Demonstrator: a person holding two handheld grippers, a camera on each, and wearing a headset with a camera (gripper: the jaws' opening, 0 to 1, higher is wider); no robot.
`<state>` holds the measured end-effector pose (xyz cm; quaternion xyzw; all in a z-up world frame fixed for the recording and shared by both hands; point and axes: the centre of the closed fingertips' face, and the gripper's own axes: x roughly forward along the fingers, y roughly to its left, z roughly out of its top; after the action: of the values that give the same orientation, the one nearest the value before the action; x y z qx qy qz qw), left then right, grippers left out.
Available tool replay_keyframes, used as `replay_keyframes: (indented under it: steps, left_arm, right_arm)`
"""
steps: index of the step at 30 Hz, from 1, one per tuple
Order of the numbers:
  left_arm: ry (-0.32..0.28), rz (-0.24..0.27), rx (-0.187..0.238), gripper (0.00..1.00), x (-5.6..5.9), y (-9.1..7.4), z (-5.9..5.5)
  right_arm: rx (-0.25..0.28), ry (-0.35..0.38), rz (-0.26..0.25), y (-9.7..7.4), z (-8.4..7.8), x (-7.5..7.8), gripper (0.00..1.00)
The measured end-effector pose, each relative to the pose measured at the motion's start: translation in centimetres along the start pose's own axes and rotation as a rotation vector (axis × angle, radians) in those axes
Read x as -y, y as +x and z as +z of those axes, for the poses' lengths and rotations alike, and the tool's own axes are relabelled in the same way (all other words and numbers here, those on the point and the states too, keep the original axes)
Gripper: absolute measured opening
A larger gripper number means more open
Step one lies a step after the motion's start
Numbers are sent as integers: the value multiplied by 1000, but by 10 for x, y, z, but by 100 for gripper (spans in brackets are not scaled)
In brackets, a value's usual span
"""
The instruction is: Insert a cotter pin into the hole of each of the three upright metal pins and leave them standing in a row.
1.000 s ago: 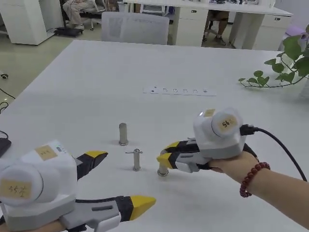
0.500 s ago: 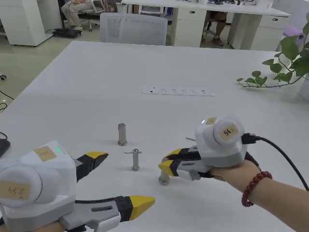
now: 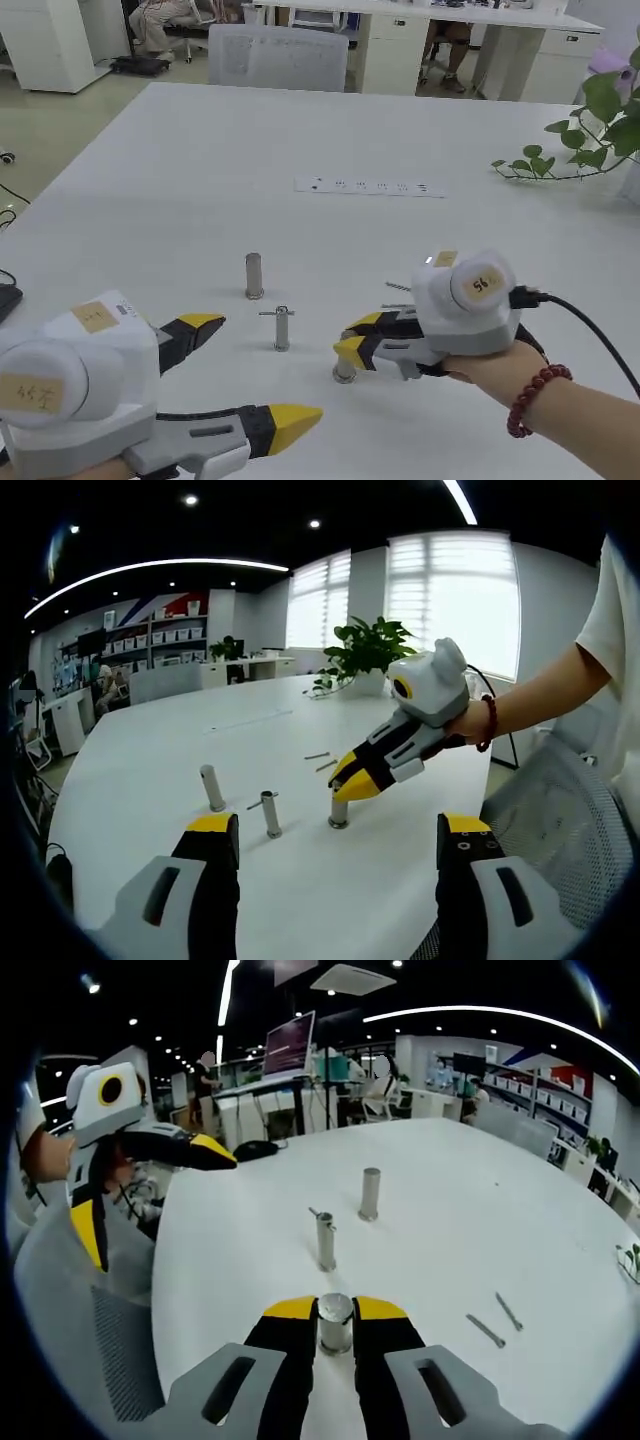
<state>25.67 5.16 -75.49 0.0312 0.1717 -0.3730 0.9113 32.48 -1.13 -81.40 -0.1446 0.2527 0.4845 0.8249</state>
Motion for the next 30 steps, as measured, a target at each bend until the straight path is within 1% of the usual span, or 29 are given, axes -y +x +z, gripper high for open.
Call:
replay_keyframes:
  steps: [3,8,12,13,16,18,20,25,30]
  left_arm:
    - [0,0,-2,80,0,0,-1]
    - [0,2,-2,80,0,-1,-1]
    - [2,4,-3,79,-1,0,-1]
    - [0,5,-3,79,-1,0,-1]
    - [-2,7,-3,77,-1,0,-1]
    - [-3,15,-7,75,-2,1,-2]
    - [-10,12,-7,74,-2,2,-3]
    - [-12,6,-10,73,0,4,-5]
    - [-13,4,-2,73,0,6,-2]
  right_arm:
    - [6,-11,-5,0,0,-1,14]
    - [11,-4,-5,1,1,0,15]
    - [41,25,-12,-2,6,2,18]
    - [39,38,-11,-3,6,3,18]
    - [41,37,-15,-5,7,4,21]
    - [45,54,-12,-8,7,5,22]
    - [48,70,-5,-10,8,5,23]
    - [49,82,-12,-19,8,11,24]
    - [50,88,-24,-28,9,22,24]
